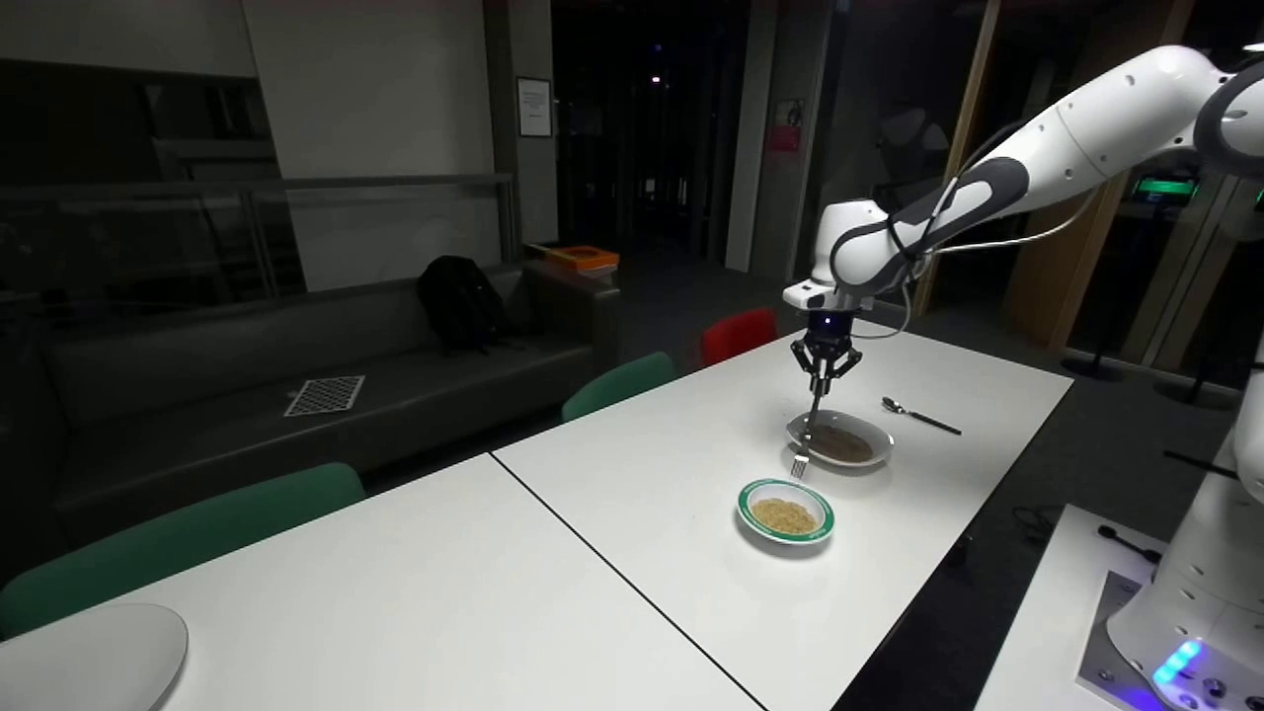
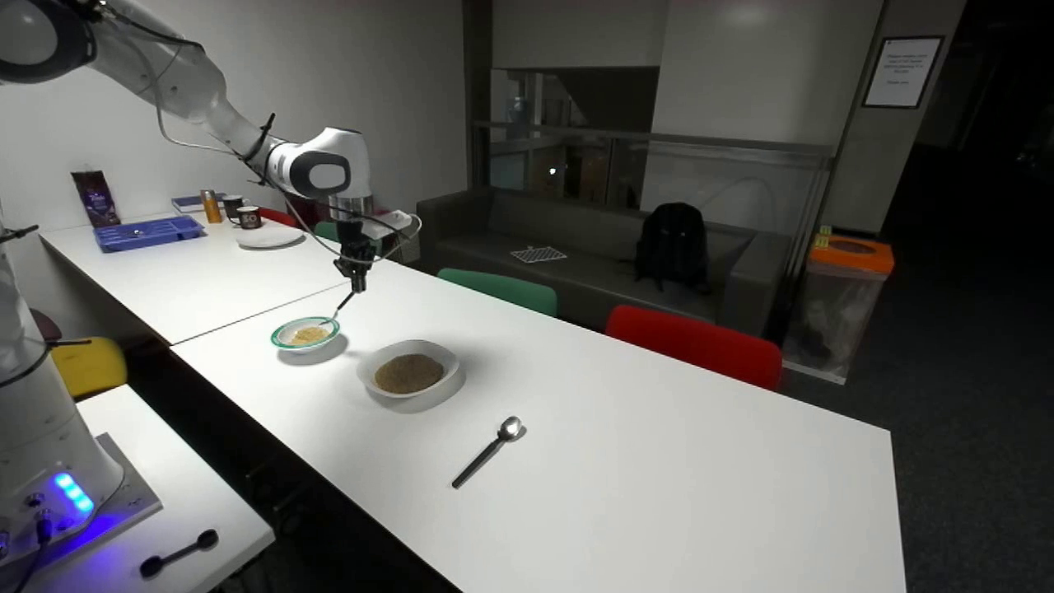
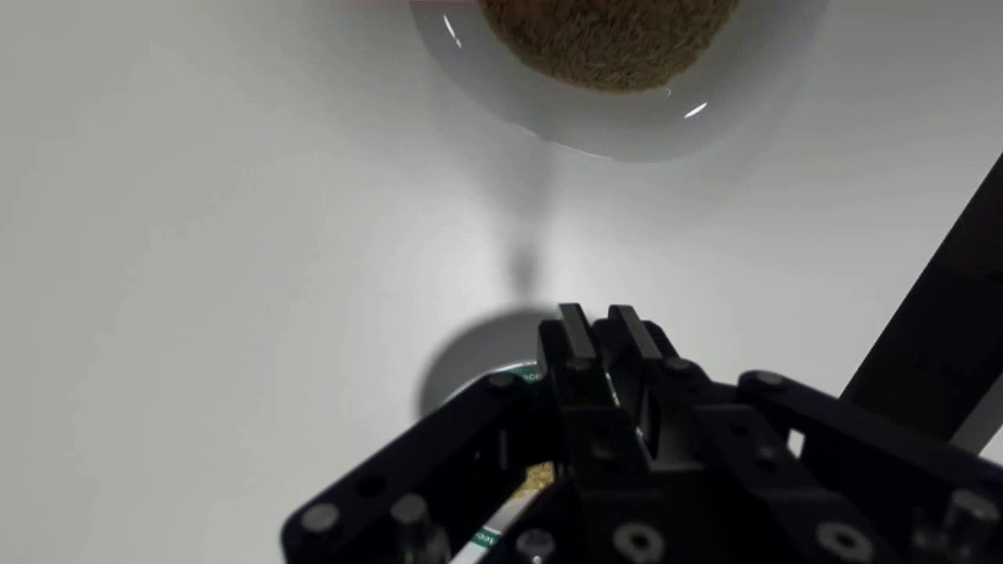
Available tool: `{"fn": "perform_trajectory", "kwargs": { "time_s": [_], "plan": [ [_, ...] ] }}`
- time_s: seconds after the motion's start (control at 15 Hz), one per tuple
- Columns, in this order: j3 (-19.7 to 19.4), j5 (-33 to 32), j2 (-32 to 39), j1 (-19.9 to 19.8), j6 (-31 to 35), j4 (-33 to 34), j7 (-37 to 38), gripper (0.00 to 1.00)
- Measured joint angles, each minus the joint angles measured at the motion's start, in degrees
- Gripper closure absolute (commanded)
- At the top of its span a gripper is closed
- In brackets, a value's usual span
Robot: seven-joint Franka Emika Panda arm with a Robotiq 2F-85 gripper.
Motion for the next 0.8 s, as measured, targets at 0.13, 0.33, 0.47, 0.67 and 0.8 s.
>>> {"fn": "perform_trajectory", "kwargs": {
  "time_s": [0.13,0.33,0.47,0.67,0.8],
  "plan": [
    [-0.5,-6.0,-2.4,0.5,0.6,-1.6,4.3,0.97],
    [-1.5,-16.0,-5.8,0.6,2.3,-4.0,11.7,0.97],
    [-2.4,-22.9,-7.4,0.6,3.0,-5.2,17.0,0.97],
    [-3.6,-31.4,-8.4,0.5,3.1,-6.1,24.2,0.97],
    [-4.4,-35.3,-8.4,0.5,3.1,-6.4,27.7,0.97]
  ]
}}
